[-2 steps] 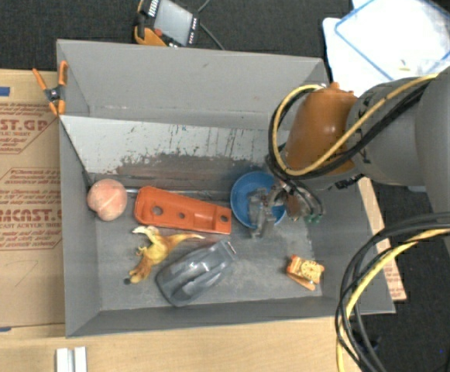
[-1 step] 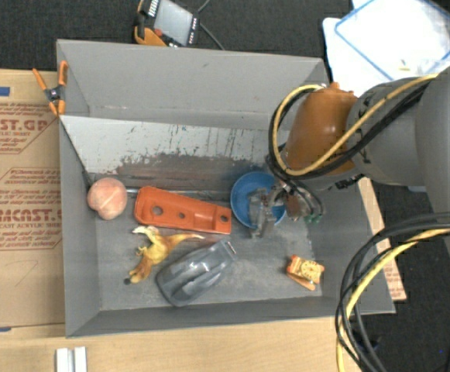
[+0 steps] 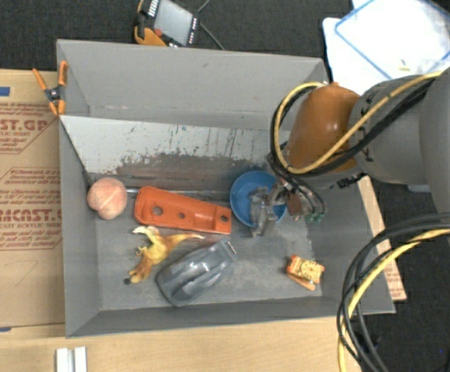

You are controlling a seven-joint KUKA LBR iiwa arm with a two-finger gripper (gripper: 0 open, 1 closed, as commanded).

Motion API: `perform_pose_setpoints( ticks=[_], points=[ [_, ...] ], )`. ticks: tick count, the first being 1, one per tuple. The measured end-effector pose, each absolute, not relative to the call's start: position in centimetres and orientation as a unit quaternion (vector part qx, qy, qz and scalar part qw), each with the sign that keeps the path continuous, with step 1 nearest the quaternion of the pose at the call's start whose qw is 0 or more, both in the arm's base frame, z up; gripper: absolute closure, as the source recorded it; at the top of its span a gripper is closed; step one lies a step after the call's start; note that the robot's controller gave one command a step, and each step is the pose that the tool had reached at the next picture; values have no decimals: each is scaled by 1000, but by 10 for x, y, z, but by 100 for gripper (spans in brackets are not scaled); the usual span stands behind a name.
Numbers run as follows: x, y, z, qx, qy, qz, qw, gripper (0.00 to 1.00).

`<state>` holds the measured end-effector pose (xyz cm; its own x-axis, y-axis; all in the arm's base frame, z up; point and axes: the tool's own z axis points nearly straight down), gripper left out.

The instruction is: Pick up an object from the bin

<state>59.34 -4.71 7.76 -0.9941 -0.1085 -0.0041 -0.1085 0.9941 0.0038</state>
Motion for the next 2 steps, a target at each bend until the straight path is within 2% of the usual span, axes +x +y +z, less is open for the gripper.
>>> perform_pose_setpoints(
  ticks=[2],
  points=[
    [593,-47,133,-55,999,2,2,100]
  ],
)
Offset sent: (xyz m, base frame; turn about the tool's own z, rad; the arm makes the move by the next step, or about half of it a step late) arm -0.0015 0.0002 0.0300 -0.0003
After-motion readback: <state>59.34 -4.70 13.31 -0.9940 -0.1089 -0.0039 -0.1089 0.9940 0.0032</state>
